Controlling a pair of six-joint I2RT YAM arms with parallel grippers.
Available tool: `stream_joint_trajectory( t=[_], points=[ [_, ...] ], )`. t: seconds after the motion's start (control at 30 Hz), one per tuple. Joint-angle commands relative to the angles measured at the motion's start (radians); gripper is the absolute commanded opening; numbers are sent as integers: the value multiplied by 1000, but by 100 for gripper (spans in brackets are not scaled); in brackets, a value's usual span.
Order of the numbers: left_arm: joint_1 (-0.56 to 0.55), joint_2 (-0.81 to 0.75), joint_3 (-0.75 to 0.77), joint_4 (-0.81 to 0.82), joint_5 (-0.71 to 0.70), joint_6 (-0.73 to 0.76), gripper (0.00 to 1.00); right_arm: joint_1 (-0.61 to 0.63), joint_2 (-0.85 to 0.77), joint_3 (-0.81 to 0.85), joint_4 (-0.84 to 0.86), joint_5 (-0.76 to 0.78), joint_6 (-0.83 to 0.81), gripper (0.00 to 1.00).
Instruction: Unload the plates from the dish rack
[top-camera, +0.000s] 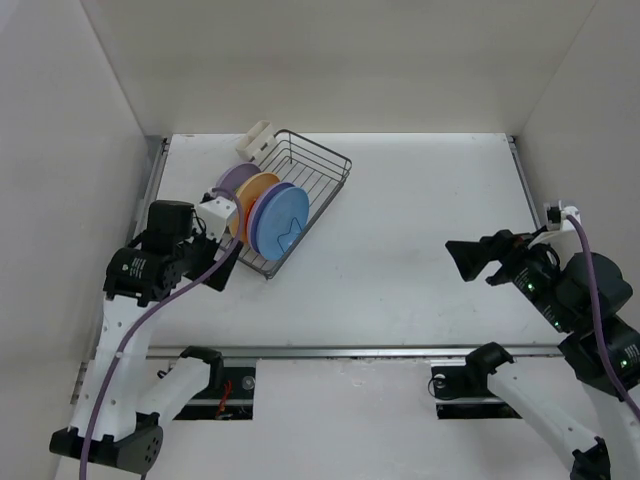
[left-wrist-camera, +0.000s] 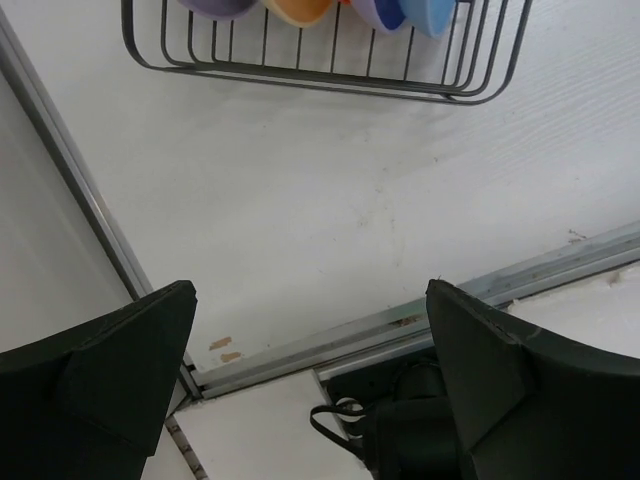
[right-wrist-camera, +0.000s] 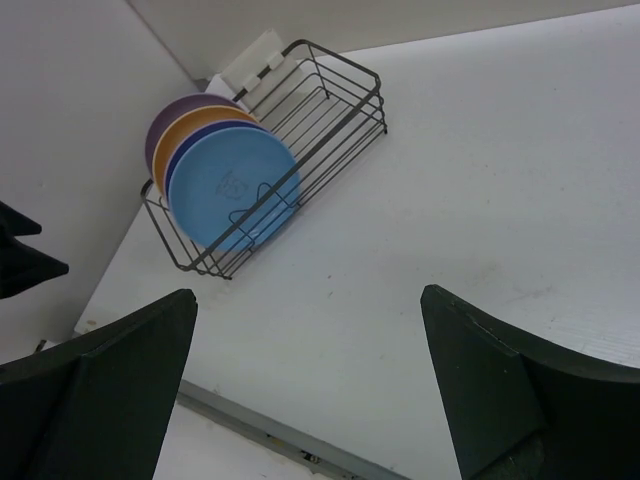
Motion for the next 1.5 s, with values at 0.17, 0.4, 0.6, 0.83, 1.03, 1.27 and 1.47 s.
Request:
stream_joint_trajectory(
  t=[0.17,0.4,0.6,0.83,1.03,1.27,1.47],
  points=[
    [-3,40,183,-100,188,111,99,3,-17,21,1,12,10,100],
    [-3,396,646,-262,257,169,99,3,53,78,11,42,10,100],
    [-56,707,949,-204,206,127,99,3,162,98,21,135,10,100],
    [-274,896,906,33,-178,73,96,3,237,57,96,167,39,100],
    [-308,953,875,98,-314,1,72,3,280,47,117,157,39,100],
    [-308,866,728,179,-302,-32,50,3,271,-14,126,135,48,100],
    [-317,854,689,149,-259,-51,38,3,262,-14,117,146,48,100]
  ],
)
